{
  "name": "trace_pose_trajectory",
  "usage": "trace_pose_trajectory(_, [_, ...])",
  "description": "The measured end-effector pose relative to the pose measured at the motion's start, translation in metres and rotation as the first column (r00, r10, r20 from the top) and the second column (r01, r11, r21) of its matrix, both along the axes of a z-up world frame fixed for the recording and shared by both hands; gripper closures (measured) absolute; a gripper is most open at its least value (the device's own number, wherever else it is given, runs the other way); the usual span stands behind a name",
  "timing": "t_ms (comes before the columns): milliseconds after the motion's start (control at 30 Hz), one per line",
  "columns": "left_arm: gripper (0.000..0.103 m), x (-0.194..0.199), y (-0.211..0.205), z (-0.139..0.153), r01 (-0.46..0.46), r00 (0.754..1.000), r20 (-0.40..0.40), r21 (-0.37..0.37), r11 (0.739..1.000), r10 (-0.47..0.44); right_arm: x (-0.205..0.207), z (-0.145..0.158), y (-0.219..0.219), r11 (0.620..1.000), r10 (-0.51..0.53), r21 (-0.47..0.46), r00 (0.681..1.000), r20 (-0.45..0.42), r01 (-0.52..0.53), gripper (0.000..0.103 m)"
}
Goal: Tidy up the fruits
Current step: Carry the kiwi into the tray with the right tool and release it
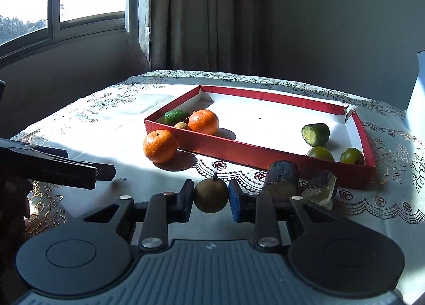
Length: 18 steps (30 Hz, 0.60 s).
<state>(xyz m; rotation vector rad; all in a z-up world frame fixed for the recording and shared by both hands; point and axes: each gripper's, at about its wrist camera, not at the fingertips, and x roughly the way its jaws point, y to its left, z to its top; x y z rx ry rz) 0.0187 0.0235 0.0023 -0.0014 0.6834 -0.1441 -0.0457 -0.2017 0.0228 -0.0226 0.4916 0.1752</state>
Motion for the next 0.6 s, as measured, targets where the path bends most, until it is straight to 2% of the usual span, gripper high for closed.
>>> trace_pose_trajectory(233, [0.0, 0.0, 0.0, 0.0, 0.0, 1.0, 0.001, -0.002, 1.0, 0.0, 0.017, 0.03, -0.041, 0.99, -0.143, 0.005, 0.981, 0.129, 0.144, 0.075])
trace_pose_trajectory(400, [0.0, 0.0, 0.0, 0.0, 0.0, 1.0, -0.001, 0.003, 1.0, 0.0, 0.048, 0.024, -0.074, 0.971, -0.239, -0.002, 0.964, 0.115, 0.241, 0.075])
trace_pose_trajectory(600, [0.0, 0.001, -0.002, 0.0, 0.001, 1.0, -0.005, 0.023, 1.0, -0.001, 0.072, 0.008, -0.097, 0.957, -0.29, 0.008, 0.953, 0.085, 0.29, 0.075])
